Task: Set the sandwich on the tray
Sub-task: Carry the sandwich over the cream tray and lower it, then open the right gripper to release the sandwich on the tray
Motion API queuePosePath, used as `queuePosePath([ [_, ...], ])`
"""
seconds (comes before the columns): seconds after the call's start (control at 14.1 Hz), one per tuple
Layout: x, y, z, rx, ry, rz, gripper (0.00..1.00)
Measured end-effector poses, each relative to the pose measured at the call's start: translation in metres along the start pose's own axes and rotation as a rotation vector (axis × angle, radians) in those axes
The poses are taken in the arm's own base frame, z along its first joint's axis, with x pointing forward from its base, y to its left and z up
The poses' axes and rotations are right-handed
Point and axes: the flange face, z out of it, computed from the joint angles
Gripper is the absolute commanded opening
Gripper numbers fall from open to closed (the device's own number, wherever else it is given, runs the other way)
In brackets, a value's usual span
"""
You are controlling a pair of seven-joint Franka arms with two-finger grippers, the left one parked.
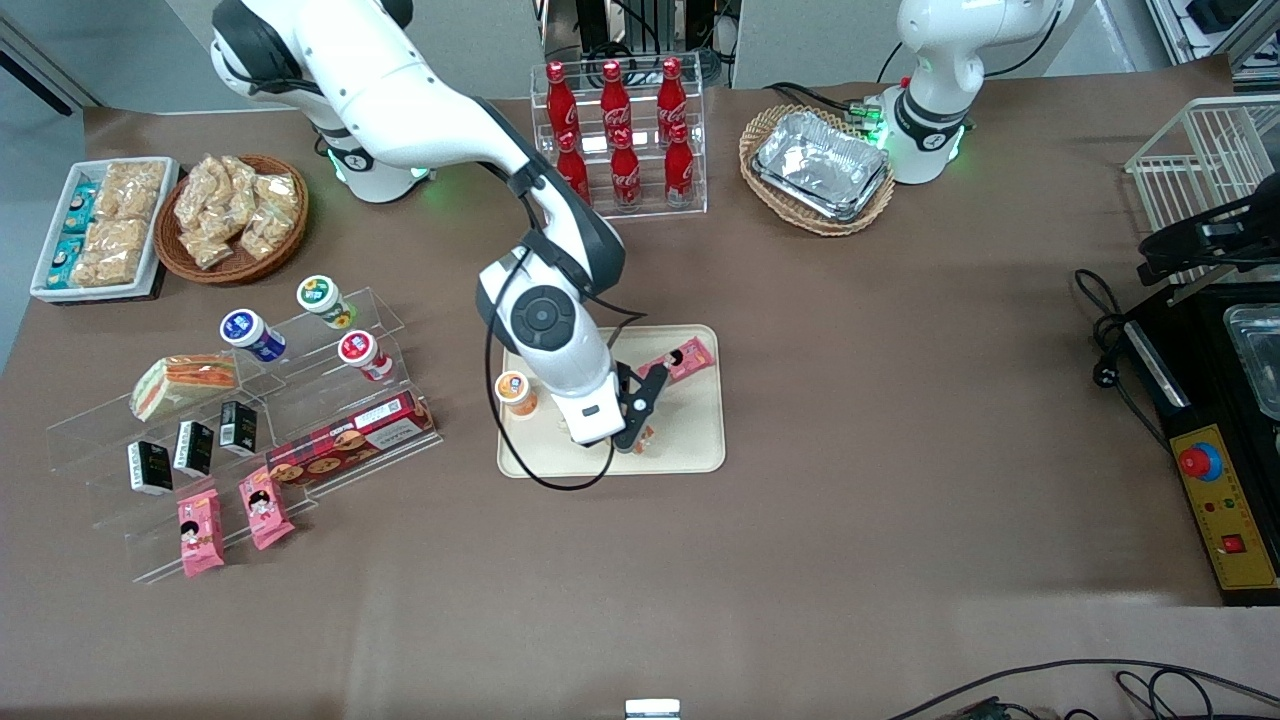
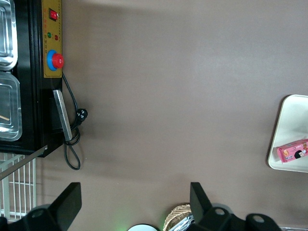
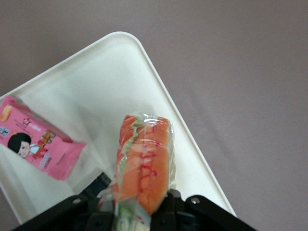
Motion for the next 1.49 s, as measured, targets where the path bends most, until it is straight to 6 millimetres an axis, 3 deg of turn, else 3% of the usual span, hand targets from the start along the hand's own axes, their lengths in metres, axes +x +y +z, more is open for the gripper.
queuePosePath([
  [0.21, 0.004, -0.009, 0.020, -0.003, 0.000, -0.001, 0.25],
  [0.28, 0.005, -0.011, 0.023, -0.004, 0.001, -0.004, 0.74],
  [0.36, 0.006, -0.012, 0.025, -0.007, 0.006, -0.006, 1.00],
  [1.07, 0.010, -0.016, 0.035, -0.021, 0.030, -0.010, 1.00],
  [1.28, 0.014, -0.015, 0.029, -0.022, 0.045, -0.002, 1.00],
  [1.49, 0.018, -0.010, 0.010, -0.018, 0.067, 0.017, 1.00],
])
